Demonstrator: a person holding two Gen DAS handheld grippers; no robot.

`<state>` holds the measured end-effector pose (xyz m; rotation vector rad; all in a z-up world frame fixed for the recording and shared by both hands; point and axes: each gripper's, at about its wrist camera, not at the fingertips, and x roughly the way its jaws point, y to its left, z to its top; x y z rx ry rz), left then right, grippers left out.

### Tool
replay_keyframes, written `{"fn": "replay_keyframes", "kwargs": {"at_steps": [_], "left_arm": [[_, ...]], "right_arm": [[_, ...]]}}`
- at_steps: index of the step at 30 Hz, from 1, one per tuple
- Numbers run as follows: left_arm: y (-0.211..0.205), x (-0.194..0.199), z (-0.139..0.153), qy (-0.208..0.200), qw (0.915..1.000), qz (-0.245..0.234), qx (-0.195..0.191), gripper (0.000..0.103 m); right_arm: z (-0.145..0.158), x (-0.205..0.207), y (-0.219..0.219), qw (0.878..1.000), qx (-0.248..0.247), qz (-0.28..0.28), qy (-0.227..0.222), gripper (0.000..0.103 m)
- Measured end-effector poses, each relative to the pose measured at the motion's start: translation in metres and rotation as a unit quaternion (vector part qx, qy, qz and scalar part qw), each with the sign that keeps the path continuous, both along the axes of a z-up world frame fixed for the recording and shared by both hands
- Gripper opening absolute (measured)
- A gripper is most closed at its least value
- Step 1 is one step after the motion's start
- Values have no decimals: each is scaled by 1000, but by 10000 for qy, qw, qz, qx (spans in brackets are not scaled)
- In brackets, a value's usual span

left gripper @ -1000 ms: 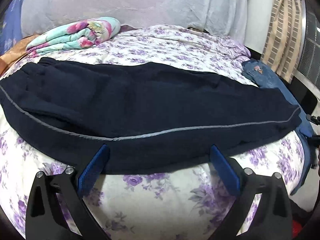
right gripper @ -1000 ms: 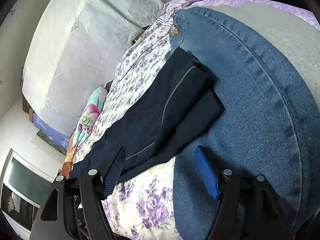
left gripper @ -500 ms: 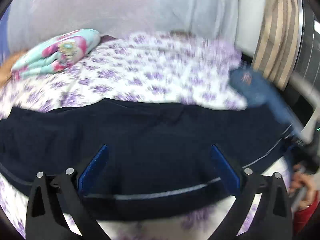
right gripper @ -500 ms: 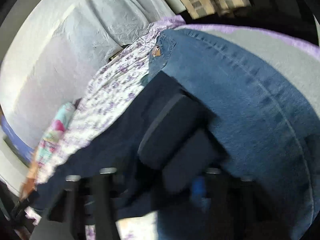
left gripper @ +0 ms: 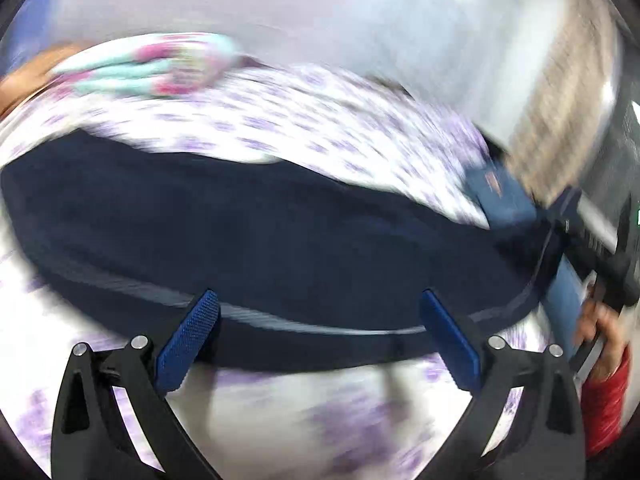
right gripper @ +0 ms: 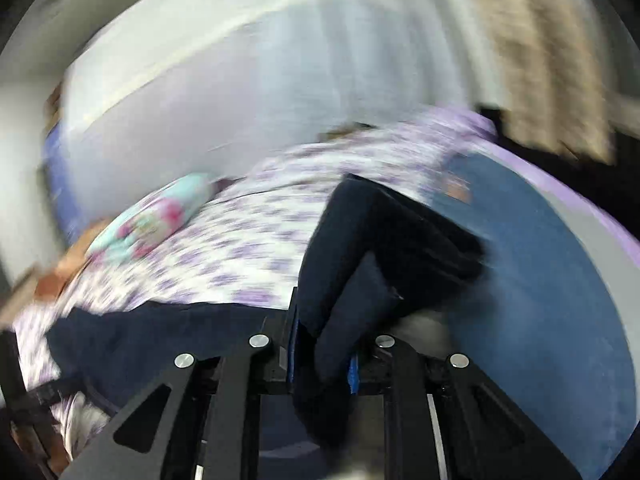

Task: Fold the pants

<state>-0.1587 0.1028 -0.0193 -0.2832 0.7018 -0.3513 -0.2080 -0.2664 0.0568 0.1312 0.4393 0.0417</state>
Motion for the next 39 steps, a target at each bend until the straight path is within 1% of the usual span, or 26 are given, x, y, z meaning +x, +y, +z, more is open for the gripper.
{"fn": "replay_keyframes", "kwargs": {"at_steps": [2, 4, 7, 9, 11, 12, 14, 16, 18, 19, 20, 21, 22, 24, 26, 27, 29, 30, 31, 32, 33, 34, 36, 37, 38, 39], "left_arm": [[54, -15, 2, 72, 9960, 472, -755, 98], [96, -24, -2, 278, 9878, 848, -1274, 98], [133, -34, -12, 452, 9784, 1469, -1384, 98], [141, -37, -22, 598, 9749, 1652, -1371, 98], [140, -35, -28, 625, 9751, 1592, -1414, 98], [139, -35, -28, 586, 9760, 1607, -1349, 98], [129, -29, -27, 505, 9786, 1656, -1112, 98], [119, -23, -30, 490, 9794, 1774, -827, 98], [118, -29, -29, 442, 9801, 1858, -533, 98], [111, -28, -29, 426, 9815, 1846, -266, 98], [109, -28, -31, 427, 9826, 1808, -44, 98], [107, -29, -32, 425, 9834, 1759, 144, 98], [103, -29, -33, 412, 9841, 1695, 331, 98], [105, -29, -35, 401, 9844, 1667, 403, 98], [106, -28, -36, 406, 9837, 1706, 387, 98], [106, -27, -35, 420, 9832, 1737, 371, 98], [107, -22, -34, 482, 9824, 1774, 318, 98], [109, -21, -32, 500, 9827, 1763, 272, 99], [112, -19, -30, 534, 9834, 1730, 129, 99], [116, -19, -29, 567, 9838, 1699, -26, 98], [121, -18, -27, 611, 9838, 1667, -233, 98], [130, -15, -26, 686, 9826, 1626, -580, 98], [146, -8, -26, 822, 9772, 1584, -1147, 98], [157, -2, -29, 956, 9703, 1600, -1544, 98], [163, 2, -30, 1037, 9647, 1616, -1801, 98], [168, 6, -30, 1079, 9605, 1621, -1989, 98]], "right_arm": [[0, 16, 62, 9949, -715, 713, 51, 19], [-27, 36, 135, 9724, -1557, 1645, 558, 19], [-82, 43, 195, 9357, -2193, 2472, 1238, 19], [-100, 32, 213, 9261, -2764, 2344, 1051, 19], [-89, 31, 207, 9347, -2519, 2299, 999, 19], [-83, 35, 197, 9426, -2184, 2293, 1064, 19], [-81, 41, 190, 9465, -1898, 2326, 1185, 18], [-86, 43, 193, 9421, -1850, 2436, 1374, 23], [-93, 34, 207, 9323, -2307, 2474, 1283, 29], [-93, 25, 210, 9294, -2377, 2524, 1264, 38], [-89, 19, 211, 9281, -2298, 2644, 1258, 39], [-84, 16, 208, 9285, -2134, 2762, 1270, 41], [-74, 11, 202, 9298, -1771, 2972, 1254, 49], [-52, 5, 188, 9323, -1108, 3255, 1125, 53], [-37, 6, 175, 9426, -667, 3129, 957, 53], [-30, 13, 167, 9550, -586, 2785, 834, 53], [-32, 30, 165, 9692, -836, 2183, 779, 53], [-40, 39, 168, 9699, -1002, 2030, 894, 53], [-60, 51, 178, 9612, -1372, 2008, 1302, 53], [-84, 61, 190, 9442, -1739, 2166, 1771, 53], [-92, 56, 192, 9475, -1814, 2199, 1449, 53], [-90, 57, 190, 9485, -1766, 2161, 1500, 57], [-78, 56, 177, 9564, -1272, 2173, 1481, 60], [-69, 50, 163, 9646, -840, 2201, 1183, 66], [-61, 44, 152, 9713, -604, 2114, 909, 75], [-58, 41, 145, 9752, -562, 1993, 777, 78]]}}
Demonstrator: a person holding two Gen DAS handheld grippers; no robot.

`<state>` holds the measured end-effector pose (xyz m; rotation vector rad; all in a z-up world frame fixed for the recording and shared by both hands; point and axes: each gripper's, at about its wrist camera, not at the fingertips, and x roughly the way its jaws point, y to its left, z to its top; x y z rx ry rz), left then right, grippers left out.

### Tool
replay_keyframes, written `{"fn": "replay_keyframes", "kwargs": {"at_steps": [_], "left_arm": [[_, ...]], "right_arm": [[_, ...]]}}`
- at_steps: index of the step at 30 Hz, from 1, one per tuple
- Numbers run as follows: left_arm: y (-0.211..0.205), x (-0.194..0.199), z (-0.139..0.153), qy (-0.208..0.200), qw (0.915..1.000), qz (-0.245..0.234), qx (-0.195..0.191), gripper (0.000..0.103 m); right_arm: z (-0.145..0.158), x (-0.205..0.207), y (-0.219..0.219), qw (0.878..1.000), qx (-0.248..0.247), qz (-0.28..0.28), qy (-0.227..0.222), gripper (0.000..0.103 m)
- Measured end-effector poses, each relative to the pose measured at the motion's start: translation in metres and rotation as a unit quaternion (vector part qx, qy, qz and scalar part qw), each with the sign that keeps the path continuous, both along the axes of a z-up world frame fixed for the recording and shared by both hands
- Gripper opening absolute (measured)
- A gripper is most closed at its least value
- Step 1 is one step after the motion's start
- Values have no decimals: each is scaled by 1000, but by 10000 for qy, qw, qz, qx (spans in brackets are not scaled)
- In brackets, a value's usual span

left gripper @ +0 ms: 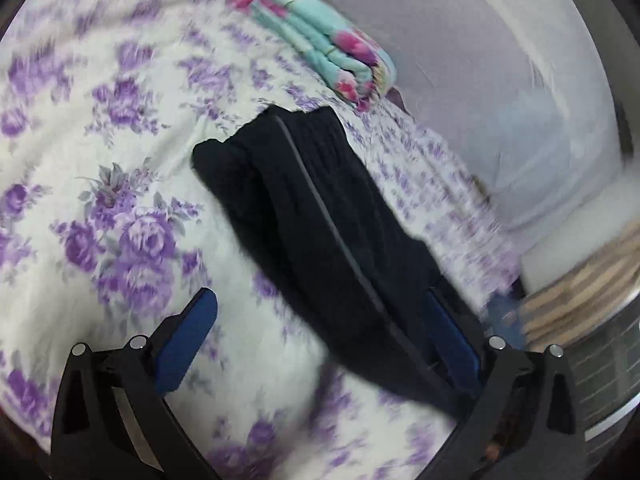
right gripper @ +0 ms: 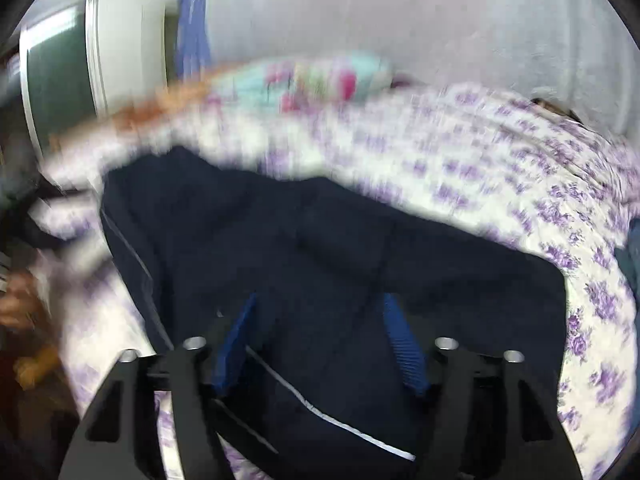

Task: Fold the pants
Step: 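Fold the sweatpants in half with the left tool toward the right tool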

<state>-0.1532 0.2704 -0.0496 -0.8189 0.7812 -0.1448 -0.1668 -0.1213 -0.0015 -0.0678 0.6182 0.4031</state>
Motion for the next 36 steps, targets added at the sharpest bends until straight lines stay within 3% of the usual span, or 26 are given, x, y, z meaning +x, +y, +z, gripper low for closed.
{"fn": "replay_keyframes", "kwargs": {"at_steps": [2, 4, 8, 13, 15, 17, 19, 21, 22, 24, 26, 27, 30, 32, 34, 36], "left_arm": [[1, 11, 1, 18, 9999, -70, -116, 98], [-6, 28, -2, 94, 9996, -264, -47, 98], [-8, 52, -9, 35, 9999, -50, 149, 98], [-9, 53, -12, -247, 9988, 352, 254, 99], [-17, 50, -12, -357, 9973, 284, 578, 99], [-24, 53, -10, -245, 9956, 170, 891, 99], [-26, 57, -9, -157, 9949, 169, 977, 98], [-25, 59, -9, -135, 9949, 164, 983, 98], [-23, 57, -9, -149, 9950, 229, 961, 95], [-19, 54, -10, -74, 9933, 412, 1077, 66], [-13, 49, -12, -121, 9947, 427, 928, 59], [-9, 48, -13, -155, 9955, 429, 836, 54], [-6, 42, -11, -287, 9960, 390, 744, 45], [-12, 39, -5, -373, 9946, 388, 892, 41], [-24, 32, 10, -565, 9905, 369, 1197, 38], [-36, 26, 27, -772, 9860, 267, 1457, 32]], "right_arm": [[4, -4, -12, 9993, -95, -255, -255, 82], [-1, -4, -18, 9989, -161, -379, -230, 86], [-24, 22, -29, 9973, -2, -480, 557, 86], [-7, 11, -55, 9950, 575, -822, -11, 87], [-5, 10, -54, 9940, 322, -1044, -36, 95], [-23, 26, -37, 9899, -711, -1114, 517, 100], [-42, 30, -24, 9840, -1252, -998, 782, 100], [-33, 26, -31, 9878, -974, -1009, 685, 100], [-26, 20, -41, 9912, -663, -1024, 508, 99], [-14, 5, -62, 9924, -119, -1219, 155, 100], [-9, -5, -82, 9912, 245, -1292, 125, 100], [-13, -6, -92, 9899, 338, -1335, 324, 100], [-48, 10, -96, 9827, -311, -1310, 1274, 100], [-43, 9, -107, 9831, 106, -1327, 1256, 100], [-34, 0, -122, 9819, 458, -1638, 838, 100], [-32, -7, -139, 9746, 820, -1960, 708, 100]]}}
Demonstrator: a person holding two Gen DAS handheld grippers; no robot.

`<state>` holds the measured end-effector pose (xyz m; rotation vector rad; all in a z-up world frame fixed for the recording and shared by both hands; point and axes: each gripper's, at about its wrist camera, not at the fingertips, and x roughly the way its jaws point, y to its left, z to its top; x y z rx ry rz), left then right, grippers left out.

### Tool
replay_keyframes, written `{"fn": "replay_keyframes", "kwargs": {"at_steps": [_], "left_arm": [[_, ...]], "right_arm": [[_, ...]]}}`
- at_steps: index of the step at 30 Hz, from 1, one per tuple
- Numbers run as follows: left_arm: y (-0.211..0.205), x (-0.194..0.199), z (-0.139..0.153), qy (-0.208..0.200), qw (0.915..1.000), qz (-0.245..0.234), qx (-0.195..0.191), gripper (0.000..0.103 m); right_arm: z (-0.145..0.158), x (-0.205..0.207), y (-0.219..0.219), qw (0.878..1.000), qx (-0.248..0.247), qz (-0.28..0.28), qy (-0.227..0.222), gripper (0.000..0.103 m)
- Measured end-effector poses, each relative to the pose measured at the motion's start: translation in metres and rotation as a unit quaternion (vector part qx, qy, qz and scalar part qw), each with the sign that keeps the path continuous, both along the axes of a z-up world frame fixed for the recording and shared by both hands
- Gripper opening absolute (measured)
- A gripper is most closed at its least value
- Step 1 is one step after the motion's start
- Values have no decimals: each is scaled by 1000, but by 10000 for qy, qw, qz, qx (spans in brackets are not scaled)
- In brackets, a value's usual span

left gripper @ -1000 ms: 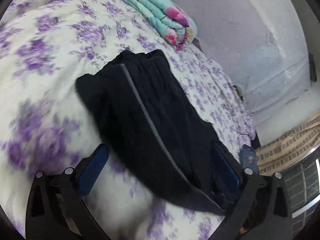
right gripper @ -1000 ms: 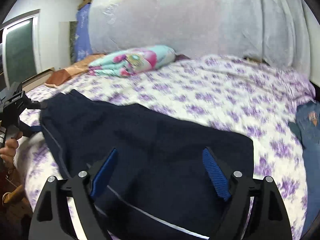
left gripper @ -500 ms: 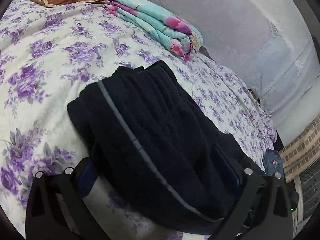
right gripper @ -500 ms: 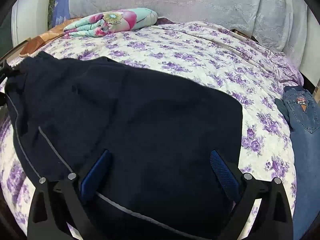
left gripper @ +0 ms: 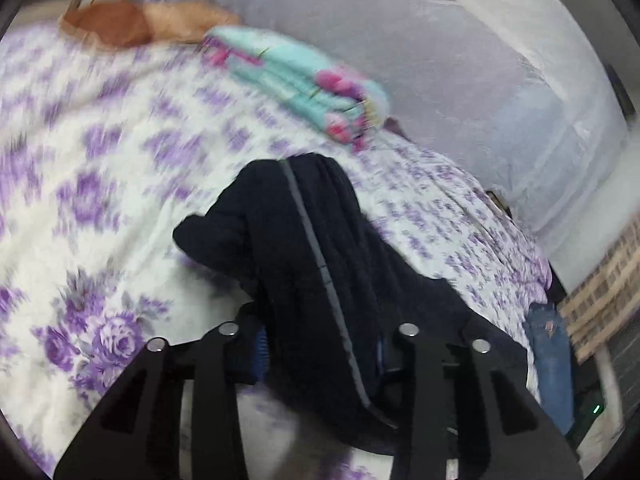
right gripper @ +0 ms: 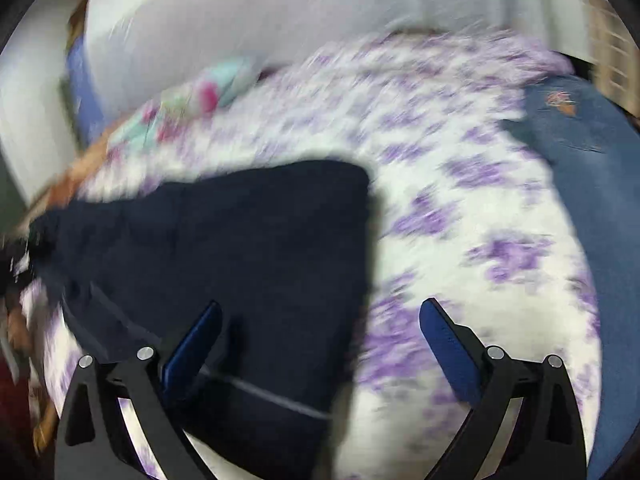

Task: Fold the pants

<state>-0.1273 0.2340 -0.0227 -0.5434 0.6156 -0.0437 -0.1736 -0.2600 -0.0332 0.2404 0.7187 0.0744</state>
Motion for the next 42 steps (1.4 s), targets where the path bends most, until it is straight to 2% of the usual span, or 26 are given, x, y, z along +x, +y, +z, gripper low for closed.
{"fn": "replay_keyframes", "kwargs": {"at_steps": [1, 3, 5, 7, 9, 10, 11, 12, 15, 16, 19, 22, 24, 27, 30, 33, 35, 37, 39, 40, 41, 42], "left_arm": [[-11, -3, 12, -119, 9997, -106, 207, 31], [-32, -8, 33, -307, 9977, -316, 523, 29], [-63, -11, 56, -557, 9923, -623, 916, 28], [-101, -14, 76, -822, 9828, -1002, 1317, 28], [-136, -14, 87, -1004, 9730, -1377, 1556, 27], [-163, -14, 92, -1096, 9653, -1655, 1694, 27], [-183, -14, 94, -1152, 9597, -1851, 1773, 26], [-207, -15, 94, -1212, 9526, -2097, 1840, 26], [-269, -22, 86, -1312, 9322, -2710, 2007, 26], [-293, -24, 78, -1329, 9236, -2917, 2102, 26], [-332, -25, 52, -1229, 9111, -3266, 2195, 26], [-338, -22, 33, -1065, 9126, -3327, 2123, 26], [-331, -25, 35, -1109, 9148, -3293, 2059, 25], [-309, -28, 51, -1270, 9224, -3151, 1837, 24], [-267, -33, 72, -1487, 9366, -2742, 1598, 24], [-217, -33, 87, -1557, 9542, -2217, 1268, 24], [-184, -33, 91, -1552, 9636, -1862, 1124, 24], [-157, -30, 91, -1485, 9712, -1584, 982, 24], [-137, -29, 89, -1422, 9766, -1413, 777, 24], [-128, -29, 87, -1402, 9789, -1336, 650, 24], [-121, -31, 85, -1390, 9803, -1279, 571, 24], [-114, -31, 83, -1369, 9817, -1225, 502, 24]], "right_arm": [[-2, 1, -3, 9999, 45, -50, 88, 100], [-13, 17, 4, 9980, -120, 112, 618, 100], [-8, 17, 13, 9982, -227, 285, 474, 100], [-5, 15, 13, 9985, -85, 423, 346, 100], [-2, 12, -2, 9990, 369, 198, 161, 100], [-2, 11, -13, 9976, 685, 44, 74, 100], [-5, 4, -24, 9954, 953, -92, 1, 100], [-7, 2, -41, 9893, 1426, -302, -107, 100], [-14, -10, -68, 9734, 2195, -514, -416, 99], [-13, -13, -70, 9710, 2262, -557, -528, 99], [-12, -11, -67, 9741, 2120, -601, -516, 99], [-12, -6, -66, 9753, 2076, -596, -465, 99], [-12, -3, -66, 9759, 2052, -593, -458, 99], [-12, -10, -64, 9770, 2001, -600, -438, 99], [-12, -12, -62, 9787, 1914, -602, -427, 99], [-2, -16, -53, 9837, 1594, -611, -565, 100], [22, -16, -26, 9912, 894, -413, -889, 99], [42, -7, 7, 9940, 475, 159, -970, 98], [56, 14, 46, 9905, 421, 1069, -760, 88], [59, 28, 67, 9867, 424, 1465, -569, 71], [59, 41, 83, 9844, 371, 1676, -393, 42], [57, 56, 101, 9815, 287, 1886, -171, 26]]}}
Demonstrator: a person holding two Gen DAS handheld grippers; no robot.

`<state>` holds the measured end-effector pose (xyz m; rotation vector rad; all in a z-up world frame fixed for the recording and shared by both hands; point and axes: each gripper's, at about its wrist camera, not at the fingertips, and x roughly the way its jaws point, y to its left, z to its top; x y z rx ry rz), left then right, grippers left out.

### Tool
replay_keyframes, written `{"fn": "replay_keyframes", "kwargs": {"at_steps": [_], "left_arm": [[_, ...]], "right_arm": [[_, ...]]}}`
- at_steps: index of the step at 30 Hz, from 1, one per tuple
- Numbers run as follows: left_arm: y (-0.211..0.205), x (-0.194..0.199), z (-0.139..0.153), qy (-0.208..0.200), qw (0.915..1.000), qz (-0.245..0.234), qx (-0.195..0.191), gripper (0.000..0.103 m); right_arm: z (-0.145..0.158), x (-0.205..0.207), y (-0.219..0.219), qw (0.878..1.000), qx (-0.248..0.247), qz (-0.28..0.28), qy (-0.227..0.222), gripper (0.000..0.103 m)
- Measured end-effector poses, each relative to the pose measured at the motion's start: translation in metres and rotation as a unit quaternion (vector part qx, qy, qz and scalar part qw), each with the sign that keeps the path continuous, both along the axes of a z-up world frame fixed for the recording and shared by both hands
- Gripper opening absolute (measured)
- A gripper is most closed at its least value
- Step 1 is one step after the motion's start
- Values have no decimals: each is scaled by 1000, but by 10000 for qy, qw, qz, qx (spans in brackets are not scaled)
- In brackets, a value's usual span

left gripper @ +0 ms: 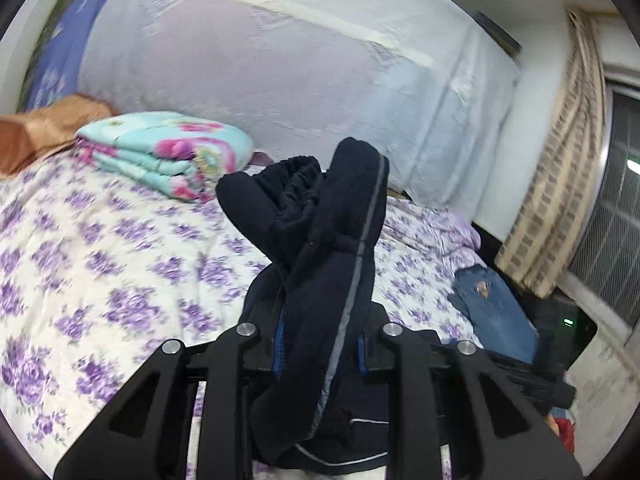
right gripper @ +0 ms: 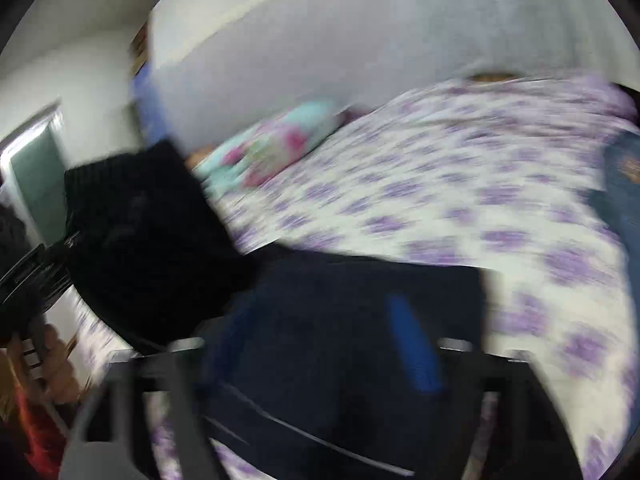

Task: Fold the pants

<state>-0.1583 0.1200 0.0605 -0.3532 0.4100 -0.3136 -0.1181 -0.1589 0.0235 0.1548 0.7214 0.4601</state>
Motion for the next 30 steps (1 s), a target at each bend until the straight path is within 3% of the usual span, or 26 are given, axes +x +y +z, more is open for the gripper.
{"fn": "replay_keyframes", "kwargs": {"at_steps": [1, 8, 11, 13, 17, 20, 21, 23, 25, 27, 30], "left_arm": [[2, 0, 0, 16, 10000, 15, -17, 24], [19, -1, -5, 87, 9999, 76, -98, 24], [21, -1, -6, 90, 9999, 78, -109, 24], [22, 0, -7, 92, 9999, 68, -115, 24], [24, -1, -6, 60, 9999, 54, -104, 24], [25, 0, -6, 55, 9999, 70, -148, 24], [25, 1, -6, 54, 9998, 71, -172, 24], [23, 1, -4, 24, 9998, 72, -178, 24], [20, 0, -2, 5, 9999, 72, -151, 24], [17, -2, 0, -9, 9999, 68, -103, 24], [13, -5, 4, -37, 9999, 75, -71, 24]], "right_arm": [[-3, 13, 15, 9997, -138, 122, 156, 5], [-46, 90, 79, 9895, -1037, 162, 997, 4], [-48, 101, 77, 9920, -765, -3, 1004, 2], [-39, 95, 71, 9951, -462, -28, 876, 3], [-19, 36, 68, 9973, -601, 331, 243, 9], [-34, -4, 70, 9927, -820, 770, 436, 9], [-51, -14, 77, 9875, -1046, 976, 658, 9], [-56, -26, 81, 9859, -1328, 988, 253, 7], [-45, -20, 79, 9877, -1129, 1017, 366, 7], [-22, 0, 71, 9937, -434, 960, 384, 9], [-10, 41, 77, 9969, -273, 642, 360, 18]]}}
